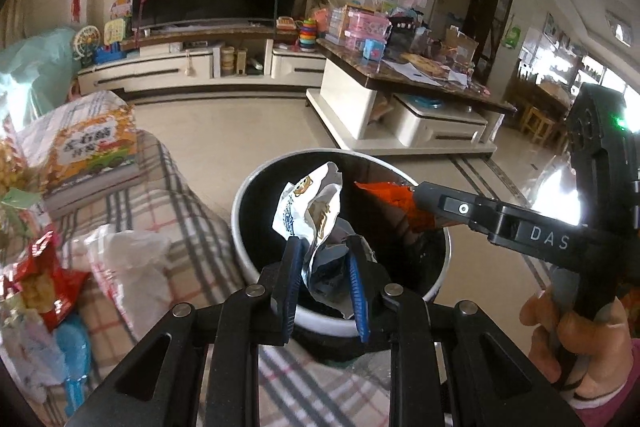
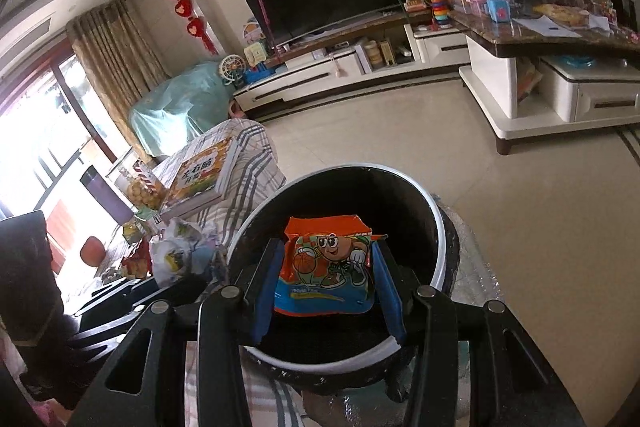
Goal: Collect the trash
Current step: 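Carry both items over the bin and open both grippers to drop them, then grasp blue brush item with left gripper while right gripper grasps white plastic bag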
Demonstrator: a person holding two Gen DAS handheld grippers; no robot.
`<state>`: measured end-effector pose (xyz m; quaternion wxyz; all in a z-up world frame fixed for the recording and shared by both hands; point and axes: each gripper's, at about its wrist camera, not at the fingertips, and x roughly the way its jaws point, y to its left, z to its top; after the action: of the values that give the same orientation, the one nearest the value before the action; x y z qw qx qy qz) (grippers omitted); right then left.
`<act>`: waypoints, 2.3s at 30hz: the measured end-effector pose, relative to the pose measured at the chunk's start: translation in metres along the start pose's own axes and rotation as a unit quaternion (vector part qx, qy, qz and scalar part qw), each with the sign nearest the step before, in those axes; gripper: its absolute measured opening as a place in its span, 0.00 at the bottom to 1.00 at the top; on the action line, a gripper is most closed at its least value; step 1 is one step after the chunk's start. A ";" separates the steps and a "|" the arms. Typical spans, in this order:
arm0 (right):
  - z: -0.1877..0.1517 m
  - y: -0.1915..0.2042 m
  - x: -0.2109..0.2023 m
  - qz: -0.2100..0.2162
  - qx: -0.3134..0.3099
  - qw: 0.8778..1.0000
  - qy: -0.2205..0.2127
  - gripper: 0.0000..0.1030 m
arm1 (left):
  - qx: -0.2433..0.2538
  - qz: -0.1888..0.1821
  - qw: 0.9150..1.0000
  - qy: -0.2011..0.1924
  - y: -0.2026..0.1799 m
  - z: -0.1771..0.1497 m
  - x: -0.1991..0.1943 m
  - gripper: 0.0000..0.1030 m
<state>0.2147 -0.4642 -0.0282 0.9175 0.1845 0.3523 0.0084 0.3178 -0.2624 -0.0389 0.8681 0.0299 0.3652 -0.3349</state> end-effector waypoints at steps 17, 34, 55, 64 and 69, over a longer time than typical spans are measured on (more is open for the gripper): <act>0.007 -0.010 0.005 -0.017 0.026 1.000 0.001 0.70 | -0.015 -0.002 1.000 0.006 0.000 -0.005 0.009 0.61; -0.042 0.054 -0.015 0.019 -0.007 1.000 -0.007 0.90 | -0.071 0.033 0.997 -0.013 0.033 -0.099 -0.084 0.62; -0.083 0.141 0.025 0.052 -0.086 0.994 0.031 0.90 | -0.160 0.119 0.980 -0.021 0.099 -0.152 -0.169 0.62; -0.077 0.160 0.042 0.054 -0.117 0.991 0.029 0.90 | -0.161 0.128 0.979 -0.006 0.104 -0.144 -0.168 0.62; -0.066 0.172 0.059 0.046 -0.149 0.988 0.016 0.90 | -0.134 0.130 0.982 0.011 0.100 -0.129 -0.154 0.62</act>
<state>0.2358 -0.2736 -0.0524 0.9278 0.0617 0.3525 0.1054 0.2208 -0.0610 -0.0517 0.8964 -0.0355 0.4091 -0.1671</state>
